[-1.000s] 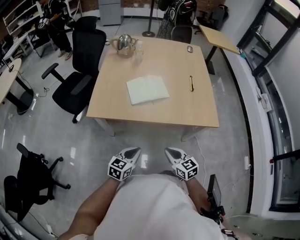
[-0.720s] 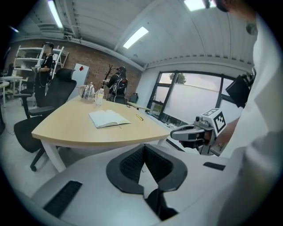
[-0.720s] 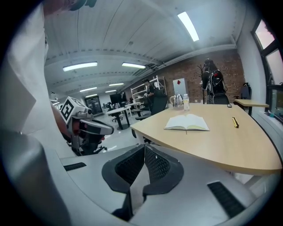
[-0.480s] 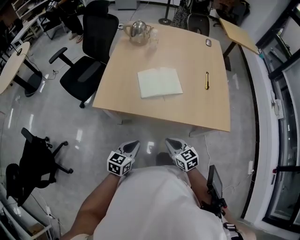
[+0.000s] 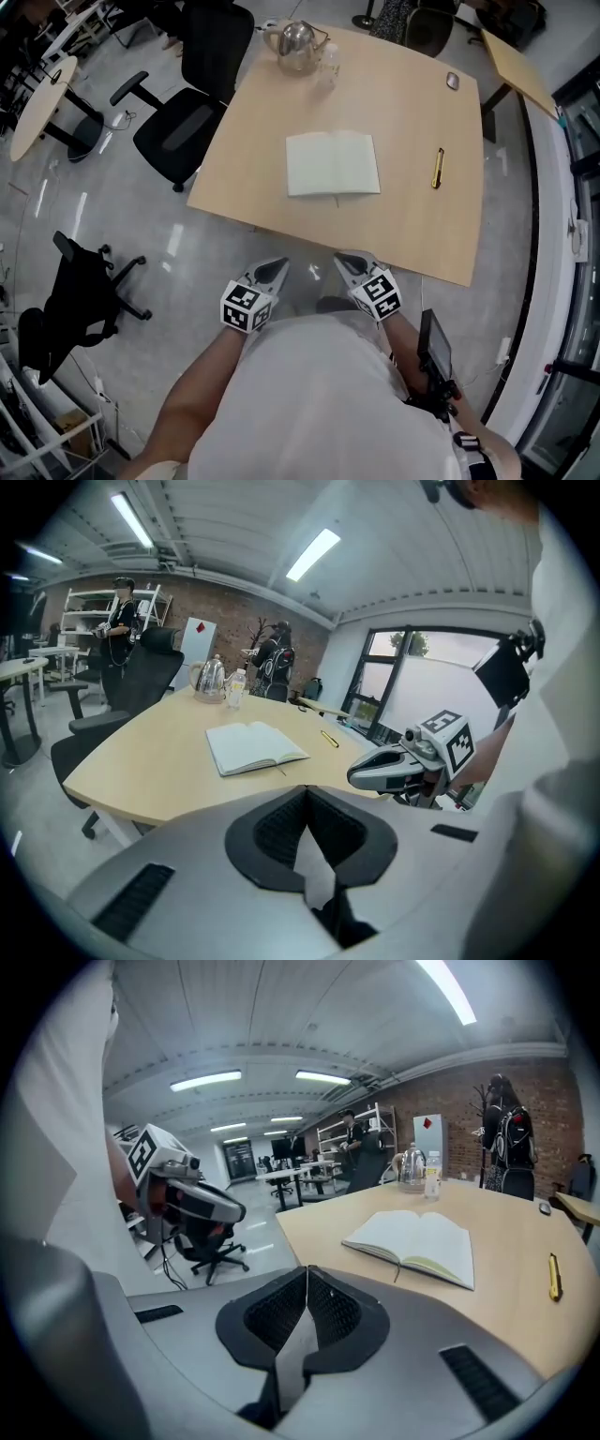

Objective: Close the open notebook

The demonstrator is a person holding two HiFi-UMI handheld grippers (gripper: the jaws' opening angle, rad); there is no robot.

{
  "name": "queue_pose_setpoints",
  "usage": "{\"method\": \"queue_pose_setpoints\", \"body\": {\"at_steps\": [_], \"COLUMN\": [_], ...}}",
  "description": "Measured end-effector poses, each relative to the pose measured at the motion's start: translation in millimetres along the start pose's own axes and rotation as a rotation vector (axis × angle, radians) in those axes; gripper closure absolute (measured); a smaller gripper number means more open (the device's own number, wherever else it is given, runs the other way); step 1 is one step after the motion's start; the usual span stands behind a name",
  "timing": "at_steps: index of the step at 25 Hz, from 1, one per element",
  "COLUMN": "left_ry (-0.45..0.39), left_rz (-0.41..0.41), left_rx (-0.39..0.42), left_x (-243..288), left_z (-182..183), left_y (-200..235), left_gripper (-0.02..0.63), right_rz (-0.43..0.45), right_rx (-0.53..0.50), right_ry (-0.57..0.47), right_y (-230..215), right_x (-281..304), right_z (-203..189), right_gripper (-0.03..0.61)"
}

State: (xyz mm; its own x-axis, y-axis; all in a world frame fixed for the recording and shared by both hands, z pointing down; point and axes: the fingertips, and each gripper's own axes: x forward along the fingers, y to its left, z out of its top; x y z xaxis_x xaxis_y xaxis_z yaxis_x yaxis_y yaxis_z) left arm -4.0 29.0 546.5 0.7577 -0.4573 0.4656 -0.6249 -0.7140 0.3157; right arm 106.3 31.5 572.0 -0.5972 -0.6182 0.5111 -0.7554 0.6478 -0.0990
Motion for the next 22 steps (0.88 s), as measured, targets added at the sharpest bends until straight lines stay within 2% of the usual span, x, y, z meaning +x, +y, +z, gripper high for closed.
{"method": "queue_pose_setpoints", "body": {"at_steps": [10,16,22], "left_ry": [-0.022,-0.052,-0.083], "left_rz": [0.131,0.215,0.251], "left_rx": [-0.029,-0.099,-0.158], "left_x": [32,33,26], "left_z": [29,29,26], "left_y": [17,22,28], "left_gripper": [0.609,0.609,0.609], "right_rz": [0.143,0.223,0.232], "right_rx": [-0.133,-0.321,-0.478], "right_ry": [0.037,0.091,0.176], "right_y": [-39,-48,-54], "right_x": [27,49,78], "right_z": [11,14,16], "right_gripper": [0.561,0.561,0.561]}}
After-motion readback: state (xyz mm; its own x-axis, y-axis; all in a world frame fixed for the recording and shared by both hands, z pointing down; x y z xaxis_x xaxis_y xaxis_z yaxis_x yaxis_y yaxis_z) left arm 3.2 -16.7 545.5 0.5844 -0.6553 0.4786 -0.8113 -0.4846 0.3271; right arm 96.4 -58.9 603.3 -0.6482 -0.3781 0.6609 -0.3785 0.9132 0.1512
